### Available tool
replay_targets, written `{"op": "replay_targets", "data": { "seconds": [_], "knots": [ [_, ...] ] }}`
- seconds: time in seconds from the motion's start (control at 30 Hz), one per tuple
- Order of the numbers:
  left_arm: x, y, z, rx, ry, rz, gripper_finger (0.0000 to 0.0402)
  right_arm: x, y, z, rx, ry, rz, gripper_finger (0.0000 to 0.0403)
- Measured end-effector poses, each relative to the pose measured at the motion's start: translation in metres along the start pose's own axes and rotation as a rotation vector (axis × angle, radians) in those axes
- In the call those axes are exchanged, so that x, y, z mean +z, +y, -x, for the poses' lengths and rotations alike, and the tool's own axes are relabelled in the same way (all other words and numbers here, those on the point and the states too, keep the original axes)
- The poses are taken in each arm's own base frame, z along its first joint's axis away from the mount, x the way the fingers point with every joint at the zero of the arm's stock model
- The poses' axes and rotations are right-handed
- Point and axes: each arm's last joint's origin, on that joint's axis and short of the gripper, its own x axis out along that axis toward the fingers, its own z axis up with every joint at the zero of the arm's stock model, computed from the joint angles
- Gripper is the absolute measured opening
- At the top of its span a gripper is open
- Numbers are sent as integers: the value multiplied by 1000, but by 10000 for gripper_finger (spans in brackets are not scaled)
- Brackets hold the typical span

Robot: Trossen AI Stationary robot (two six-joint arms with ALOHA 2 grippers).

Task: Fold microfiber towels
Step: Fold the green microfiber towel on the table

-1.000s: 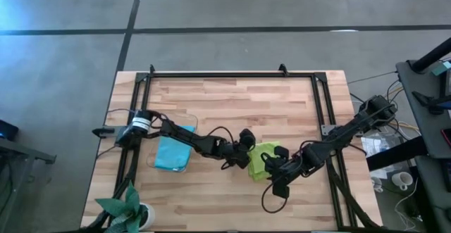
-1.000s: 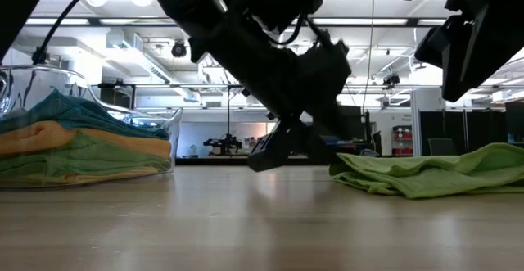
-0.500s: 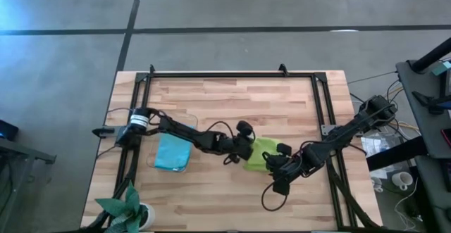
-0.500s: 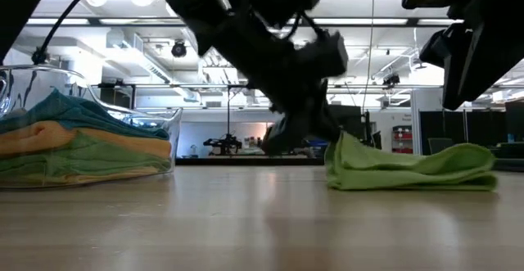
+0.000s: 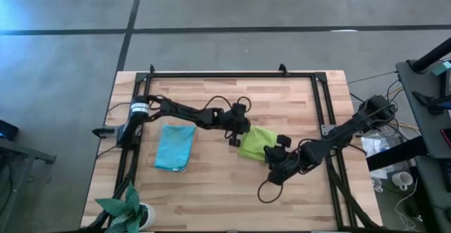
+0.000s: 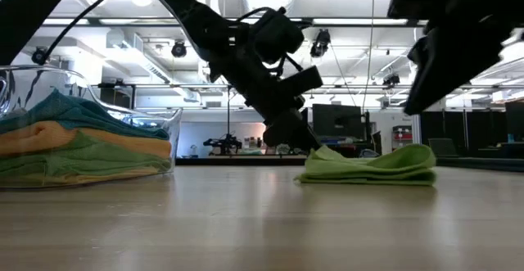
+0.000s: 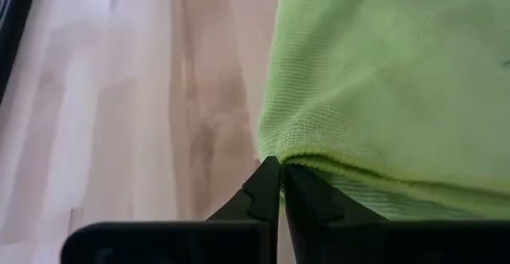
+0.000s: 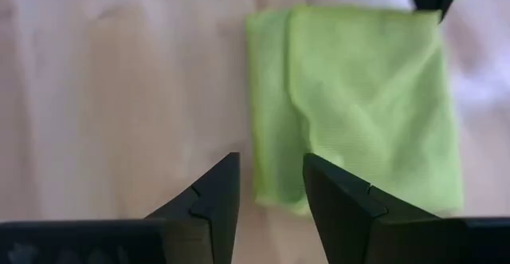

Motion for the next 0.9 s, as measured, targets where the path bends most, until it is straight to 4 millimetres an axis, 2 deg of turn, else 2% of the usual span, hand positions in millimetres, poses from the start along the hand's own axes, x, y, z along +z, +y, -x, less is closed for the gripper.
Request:
{"op": "replay_targets", "data": {
  "seconds": [0.27,0.4,0.5,0.63,0.73,0.9],
  "knots": [
    [-10,0,-3,-42,10,4,0,18,-21,-33,-4,-196,-157,137],
    [-23,0,-5,-42,40,30,0,22,-13,-56,2,-233,-40,137],
    [-29,2,-5,-40,54,70,0,20,-7,-80,-37,-175,40,137],
    [-32,1,-6,-47,54,79,0,28,0,-102,-91,-148,87,137],
    [-32,1,-5,-48,57,87,0,37,3,-109,-114,-150,80,136],
    [-34,0,-5,-51,62,103,0,48,0,-107,-141,-128,36,135]
  ]
}}
